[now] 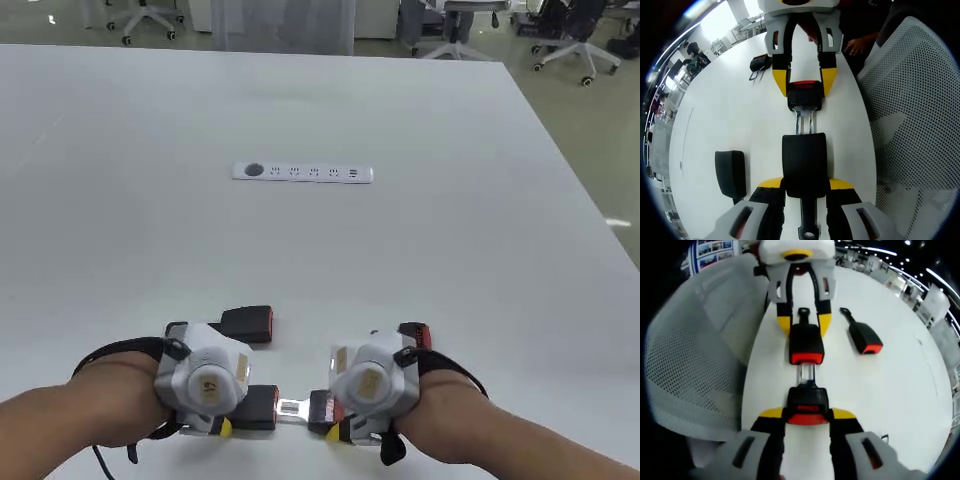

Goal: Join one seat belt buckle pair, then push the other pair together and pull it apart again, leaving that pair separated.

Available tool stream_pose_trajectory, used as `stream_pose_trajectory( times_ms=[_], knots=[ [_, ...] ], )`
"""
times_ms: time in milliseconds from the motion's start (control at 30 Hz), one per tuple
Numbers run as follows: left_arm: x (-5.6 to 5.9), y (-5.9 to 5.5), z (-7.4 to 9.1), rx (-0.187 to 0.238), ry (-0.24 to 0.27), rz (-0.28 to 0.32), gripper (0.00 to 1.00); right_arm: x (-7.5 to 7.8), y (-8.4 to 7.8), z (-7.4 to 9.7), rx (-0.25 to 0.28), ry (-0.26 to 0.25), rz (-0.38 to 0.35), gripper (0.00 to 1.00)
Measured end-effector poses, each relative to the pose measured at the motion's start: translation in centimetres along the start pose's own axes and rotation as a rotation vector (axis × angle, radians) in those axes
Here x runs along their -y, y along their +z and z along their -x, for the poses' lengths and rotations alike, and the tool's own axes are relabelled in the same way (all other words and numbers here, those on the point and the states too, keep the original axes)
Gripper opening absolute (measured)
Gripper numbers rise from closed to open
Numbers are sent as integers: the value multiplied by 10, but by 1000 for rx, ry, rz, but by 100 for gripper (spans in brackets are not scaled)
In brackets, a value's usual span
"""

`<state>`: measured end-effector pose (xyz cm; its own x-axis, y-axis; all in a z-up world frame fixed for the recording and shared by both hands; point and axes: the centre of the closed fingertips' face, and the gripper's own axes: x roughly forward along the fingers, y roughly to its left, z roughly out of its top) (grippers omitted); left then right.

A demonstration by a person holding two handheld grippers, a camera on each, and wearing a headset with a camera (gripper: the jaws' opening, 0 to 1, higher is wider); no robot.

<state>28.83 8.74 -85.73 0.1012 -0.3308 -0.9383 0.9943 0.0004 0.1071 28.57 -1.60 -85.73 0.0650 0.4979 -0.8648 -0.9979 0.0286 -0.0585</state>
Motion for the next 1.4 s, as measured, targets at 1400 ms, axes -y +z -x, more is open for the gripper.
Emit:
stream_pose_trajectory(
  times_ms=[1400],
  knots=[
    [-2,-1,0,68,-31,-14,31,-1,37,-17,160,-7,-88,31]
  ],
)
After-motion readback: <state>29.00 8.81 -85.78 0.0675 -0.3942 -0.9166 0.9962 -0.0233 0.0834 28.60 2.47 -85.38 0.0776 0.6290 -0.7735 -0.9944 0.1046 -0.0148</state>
